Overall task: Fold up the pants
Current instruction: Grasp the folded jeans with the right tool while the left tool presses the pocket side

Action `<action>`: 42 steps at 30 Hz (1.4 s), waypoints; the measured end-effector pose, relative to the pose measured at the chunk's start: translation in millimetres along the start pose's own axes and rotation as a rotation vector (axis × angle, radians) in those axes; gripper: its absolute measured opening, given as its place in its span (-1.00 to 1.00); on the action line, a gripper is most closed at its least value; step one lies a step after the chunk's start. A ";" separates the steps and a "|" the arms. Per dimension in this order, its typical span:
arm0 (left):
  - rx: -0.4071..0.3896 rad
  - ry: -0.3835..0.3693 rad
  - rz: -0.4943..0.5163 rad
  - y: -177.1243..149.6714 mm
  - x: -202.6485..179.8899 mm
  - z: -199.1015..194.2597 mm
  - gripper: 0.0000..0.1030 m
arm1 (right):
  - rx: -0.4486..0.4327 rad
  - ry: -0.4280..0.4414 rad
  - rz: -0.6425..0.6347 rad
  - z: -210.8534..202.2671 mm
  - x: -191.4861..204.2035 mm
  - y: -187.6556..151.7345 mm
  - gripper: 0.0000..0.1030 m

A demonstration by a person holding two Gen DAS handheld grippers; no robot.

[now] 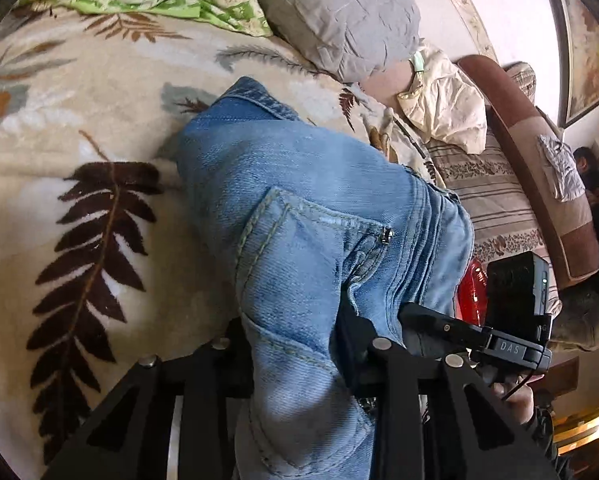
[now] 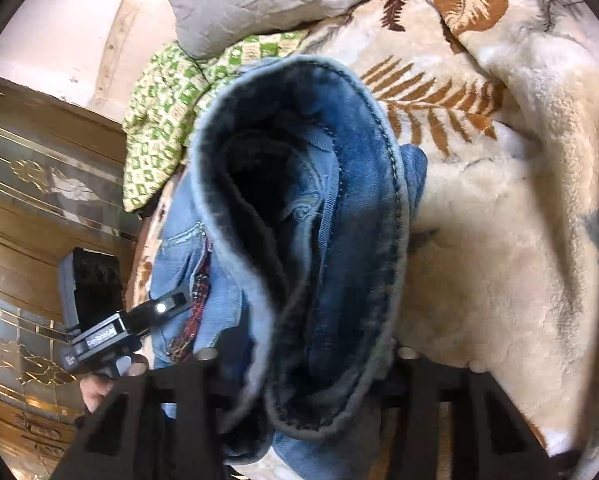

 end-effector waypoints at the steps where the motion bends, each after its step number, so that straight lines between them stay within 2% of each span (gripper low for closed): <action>1: -0.008 0.002 0.002 -0.4 -2.6 -2.4 -0.47 | -0.009 -0.010 -0.015 -2.0 2.1 -2.3 -0.22; 5: -0.053 0.025 0.062 -1.4 -22.7 -21.5 -0.55 | -0.051 -0.048 -0.089 -11.8 23.6 -2.6 -0.29; 8: -0.117 0.041 0.114 3.2 -41.7 -47.0 -0.56 | -0.104 -0.071 -0.175 -29.4 47.6 0.6 -0.31; 10: -0.183 0.035 0.139 8.9 -49.8 -70.4 -0.56 | -0.152 -0.060 -0.222 -44.4 65.7 9.5 -0.31; 13: -0.238 0.047 0.159 19.0 -56.4 -88.2 -0.55 | -0.195 -0.025 -0.265 -55.9 85.3 20.9 -0.31; 17: -0.213 0.080 0.118 34.1 -30.1 -79.9 -0.55 | -0.168 -0.033 -0.265 -40.5 94.6 41.7 -0.31; 20: -0.150 0.090 0.050 39.8 4.7 -51.4 -0.54 | -0.116 -0.060 -0.232 -12.2 74.4 48.2 -0.31; 21: -0.095 0.112 0.014 40.2 21.6 -32.5 -0.49 | -0.089 -0.070 -0.206 2.3 65.4 51.0 -0.31; 22: -0.047 0.149 -0.001 39.2 34.2 -16.0 -0.30 | -0.045 -0.086 -0.174 20.9 53.6 53.2 -0.31; 23: -0.048 0.152 0.001 34.8 45.6 -5.2 -0.19 | -0.005 -0.114 -0.146 38.2 41.7 52.8 -0.31; 24: -0.073 0.109 -0.014 31.7 53.8 -4.5 -0.15 | 0.008 -0.126 -0.131 48.7 32.5 50.4 -0.30; 26: -0.086 0.017 -0.078 30.3 66.7 -6.2 -0.16 | -0.029 -0.040 -0.083 49.3 18.9 48.1 -0.28; 27: -0.084 0.031 -0.066 31.2 65.6 -5.3 -0.15 | -0.030 -0.023 -0.064 49.6 15.9 48.5 -0.27; 29: -0.077 0.079 -0.034 33.1 59.2 -4.7 -0.15 | -0.029 -0.061 -0.099 51.3 20.0 49.1 -0.26; 35: -0.079 0.077 -0.045 32.9 60.6 -3.2 -0.12 | -0.029 -0.051 -0.091 52.9 17.2 51.0 -0.22; 39: -0.082 0.108 -0.054 29.5 55.6 -6.6 -0.06 | -0.019 -0.070 -0.097 47.0 11.5 50.2 -0.15; 41: -0.094 0.138 -0.061 30.4 51.8 -9.5 0.07 | -0.019 -0.075 -0.098 45.0 14.1 51.7 0.00; 42: -0.106 0.164 -0.063 30.3 50.9 -12.3 0.37 | -0.021 -0.079 -0.098 42.2 14.5 51.3 0.16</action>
Point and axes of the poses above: each gripper's, at about its wrist camera, not at the fingertips, and z roughly the way its jaws point, x to its left, y to its top, the point moved 2 cm from there along z, roughly the way its jaws point, and after that the axes turned 11 degrees about x, right-handed, at the moved point
